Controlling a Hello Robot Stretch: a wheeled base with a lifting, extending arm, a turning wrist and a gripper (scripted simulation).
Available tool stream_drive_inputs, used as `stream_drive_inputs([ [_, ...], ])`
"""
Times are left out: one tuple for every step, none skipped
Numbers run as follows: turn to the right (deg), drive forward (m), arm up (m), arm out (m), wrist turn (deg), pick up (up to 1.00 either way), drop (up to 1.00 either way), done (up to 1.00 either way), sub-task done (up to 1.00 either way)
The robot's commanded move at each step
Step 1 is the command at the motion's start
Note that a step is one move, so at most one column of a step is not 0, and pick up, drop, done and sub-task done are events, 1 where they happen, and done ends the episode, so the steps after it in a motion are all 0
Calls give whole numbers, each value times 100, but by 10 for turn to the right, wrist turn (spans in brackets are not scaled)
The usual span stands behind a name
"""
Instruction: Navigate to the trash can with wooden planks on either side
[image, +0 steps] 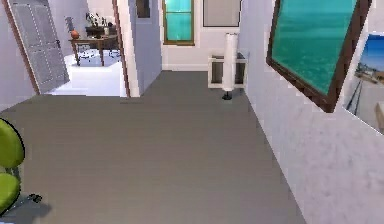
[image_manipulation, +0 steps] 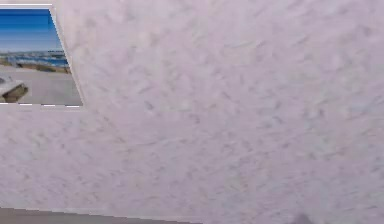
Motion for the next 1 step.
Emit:
stream_drive_inputs([
  [-60,0,0,0,0,0,0,0,0],
])
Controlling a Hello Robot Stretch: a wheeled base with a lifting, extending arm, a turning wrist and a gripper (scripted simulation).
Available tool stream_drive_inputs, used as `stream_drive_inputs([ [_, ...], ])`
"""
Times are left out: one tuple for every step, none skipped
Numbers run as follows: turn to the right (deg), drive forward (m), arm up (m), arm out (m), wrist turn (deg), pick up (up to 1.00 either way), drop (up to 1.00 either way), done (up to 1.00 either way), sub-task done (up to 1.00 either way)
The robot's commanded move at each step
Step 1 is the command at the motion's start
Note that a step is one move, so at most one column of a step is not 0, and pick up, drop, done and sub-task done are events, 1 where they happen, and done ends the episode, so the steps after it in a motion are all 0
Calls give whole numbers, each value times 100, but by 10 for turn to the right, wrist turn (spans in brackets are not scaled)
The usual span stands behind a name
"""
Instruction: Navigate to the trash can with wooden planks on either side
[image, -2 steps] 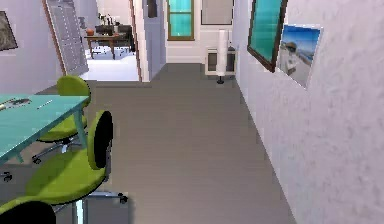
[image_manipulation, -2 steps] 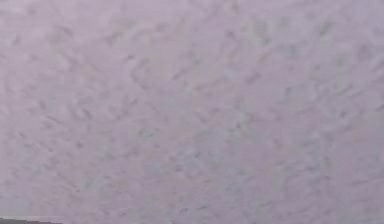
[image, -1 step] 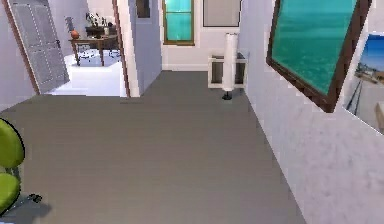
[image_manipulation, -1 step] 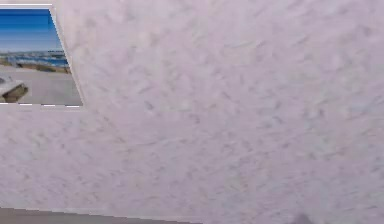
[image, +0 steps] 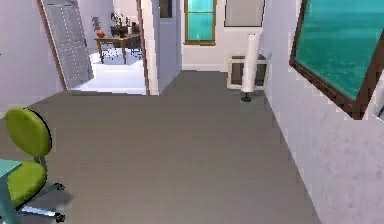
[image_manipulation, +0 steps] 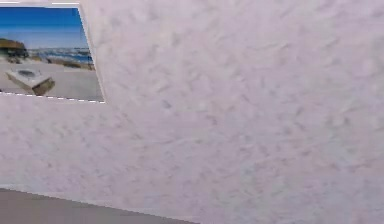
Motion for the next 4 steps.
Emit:
stream_drive_inputs([
  [0,60,0,0,0,0,0,0,0],
  [-240,0,0,0,0,0,0,0,0],
  [0,100,0,0,0,0,0,0,0],
  [0,100,0,0,0,0,0,0,0],
])
